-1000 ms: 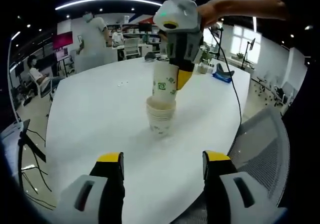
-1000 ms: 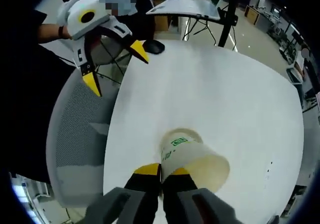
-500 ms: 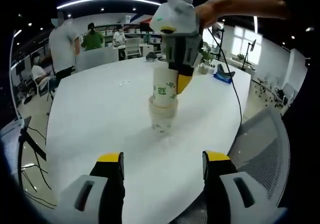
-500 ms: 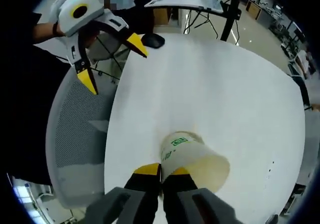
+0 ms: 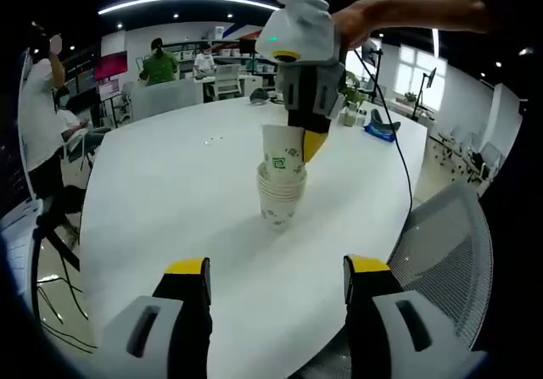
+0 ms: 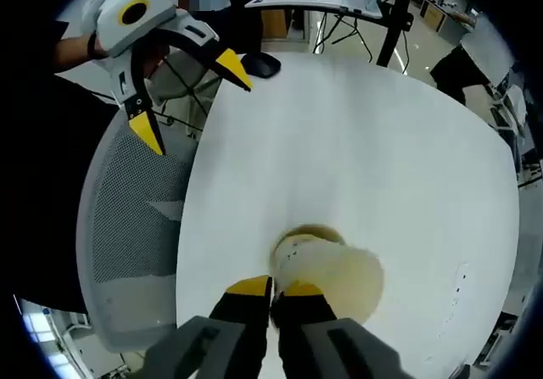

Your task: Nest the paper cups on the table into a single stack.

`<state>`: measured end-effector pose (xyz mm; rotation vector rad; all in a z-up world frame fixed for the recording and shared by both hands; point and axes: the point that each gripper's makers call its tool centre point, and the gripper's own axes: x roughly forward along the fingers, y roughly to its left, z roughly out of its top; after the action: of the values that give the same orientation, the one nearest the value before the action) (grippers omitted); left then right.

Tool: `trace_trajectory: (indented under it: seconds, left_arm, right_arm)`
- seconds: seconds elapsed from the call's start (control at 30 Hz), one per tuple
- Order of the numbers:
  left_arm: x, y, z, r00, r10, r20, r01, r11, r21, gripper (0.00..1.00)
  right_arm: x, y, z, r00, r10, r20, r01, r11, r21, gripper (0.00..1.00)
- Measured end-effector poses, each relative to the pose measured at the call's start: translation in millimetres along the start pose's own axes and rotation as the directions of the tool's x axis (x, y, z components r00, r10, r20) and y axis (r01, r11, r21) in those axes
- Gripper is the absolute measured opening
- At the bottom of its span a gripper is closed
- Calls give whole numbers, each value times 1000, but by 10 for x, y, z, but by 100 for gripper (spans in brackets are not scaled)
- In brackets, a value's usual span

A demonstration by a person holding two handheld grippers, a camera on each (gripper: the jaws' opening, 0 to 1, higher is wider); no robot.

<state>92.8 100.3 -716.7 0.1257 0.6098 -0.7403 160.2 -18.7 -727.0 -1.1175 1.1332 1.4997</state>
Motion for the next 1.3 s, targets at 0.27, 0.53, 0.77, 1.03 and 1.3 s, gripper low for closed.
trace_trajectory:
  seconds: [0.27,0.53,0.77,1.03,1.3]
  left_arm:
    - [5,22,-7,1000,1,2,-1,1000,-2,62]
    - [36,13,-5,1000,-4,-4,4,1000,1,62]
    - [73,-11,15,1000,-13,-5,13,1000,4,62]
    - [113,-25,33,1000,-24,-12,24,1000,10,62]
    - [176,-9,69,999,-38,-17,38,999,19,62]
  right_arm:
    - [13,19,-8,1000,4,-8,-4,1000,-3,1]
    - [16,27,33,1000,-2,12,2,1000,-3,3]
    - [9,19,40,999,-9,52,8,1000,18,7]
    - [-132,-61,108,983,-64,174,51,996,78,18]
    - [-237,-164,65,947,-136,293,85,980,180,30]
